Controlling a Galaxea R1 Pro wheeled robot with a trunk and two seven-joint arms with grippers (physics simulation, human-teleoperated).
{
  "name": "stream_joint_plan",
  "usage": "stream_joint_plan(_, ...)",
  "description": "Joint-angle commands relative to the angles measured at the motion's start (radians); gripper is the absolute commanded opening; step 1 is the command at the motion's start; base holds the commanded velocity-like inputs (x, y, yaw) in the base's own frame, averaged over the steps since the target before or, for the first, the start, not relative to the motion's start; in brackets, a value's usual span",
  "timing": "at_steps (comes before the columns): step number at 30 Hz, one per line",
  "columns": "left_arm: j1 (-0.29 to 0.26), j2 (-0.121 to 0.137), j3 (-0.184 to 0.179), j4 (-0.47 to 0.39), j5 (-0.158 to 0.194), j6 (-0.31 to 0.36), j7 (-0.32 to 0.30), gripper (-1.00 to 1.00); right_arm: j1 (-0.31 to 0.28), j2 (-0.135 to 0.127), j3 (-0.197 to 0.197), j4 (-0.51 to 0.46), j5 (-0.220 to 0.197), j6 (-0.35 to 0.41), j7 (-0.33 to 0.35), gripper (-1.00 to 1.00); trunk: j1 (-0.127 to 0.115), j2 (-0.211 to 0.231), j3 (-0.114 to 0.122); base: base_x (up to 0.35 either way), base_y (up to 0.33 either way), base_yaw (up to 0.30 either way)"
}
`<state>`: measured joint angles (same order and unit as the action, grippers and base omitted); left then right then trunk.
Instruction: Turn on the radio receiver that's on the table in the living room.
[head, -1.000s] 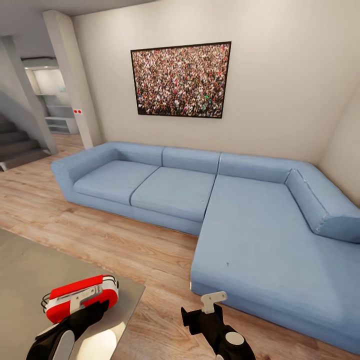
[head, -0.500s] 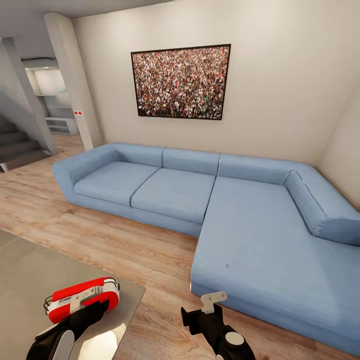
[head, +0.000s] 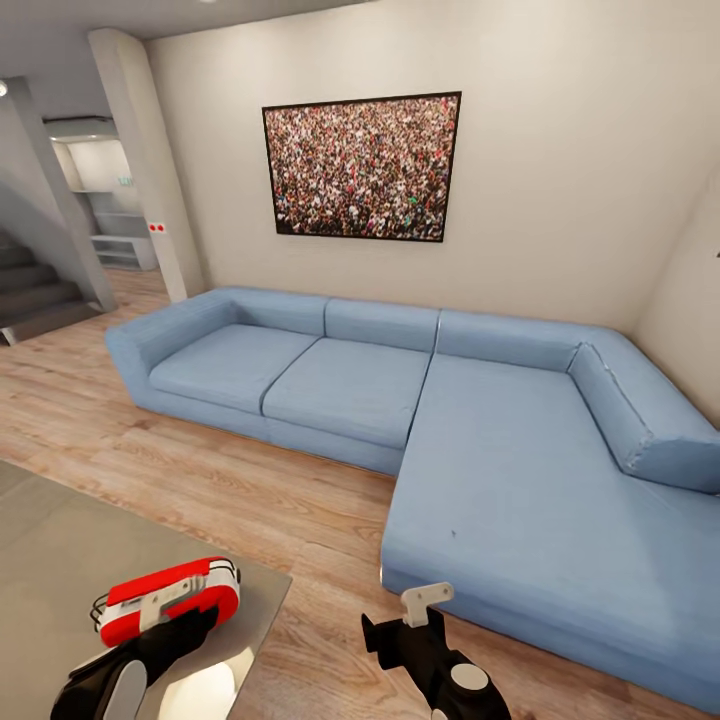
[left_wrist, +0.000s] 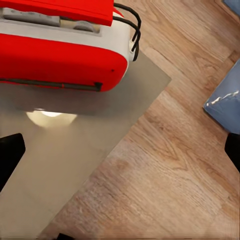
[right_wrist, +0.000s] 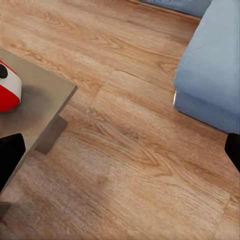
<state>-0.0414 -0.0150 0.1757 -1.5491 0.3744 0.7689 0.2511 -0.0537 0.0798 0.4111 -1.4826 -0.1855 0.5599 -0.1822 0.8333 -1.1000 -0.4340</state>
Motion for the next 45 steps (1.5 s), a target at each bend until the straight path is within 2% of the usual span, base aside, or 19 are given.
stream_joint_plan(1,0.0,0.0,0.001,0.0,0.0,0.004,-0.001,1.0,0.0,0.0,0.0,-0.001,-0.001,0.0,0.0,1.0,0.0,0.0,0.0,0.0,0.0,0.0)
stream_joint_plan(4,0.0,0.003,0.005,0.0,0.0,0.013,-0.003,1.0,0.0,0.0,0.0,-0.003,-0.001,0.0,0.002,1.0,0.0,0.0,0.0,0.0,0.0,0.0)
stream_joint_plan(10,0.0,0.003,0.037,0.0,0.0,0.021,-0.004,1.0,0.0,0.0,0.001,-0.002,-0.005,-0.001,0.004,1.0,0.0,0.0,0.0,0.0,0.0,0.0)
stream_joint_plan(21,0.0,0.001,0.039,0.001,0.001,0.021,-0.004,1.0,0.0,0.0,0.0,-0.002,-0.006,-0.002,0.004,1.0,0.0,0.0,0.0,0.0,0.0,-0.011)
stream_joint_plan(30,0.0,0.0,0.039,0.001,0.001,0.021,-0.004,1.0,0.0,0.0,0.0,-0.001,-0.006,-0.001,0.003,1.0,0.0,0.0,-0.002,0.0,0.0,-0.212)
stream_joint_plan(45,0.0,0.001,0.039,0.003,0.001,0.021,-0.005,1.0,0.0,0.0,0.0,-0.001,-0.006,-0.002,0.004,1.0,0.0,0.0,-0.002,0.0,0.0,-0.01)
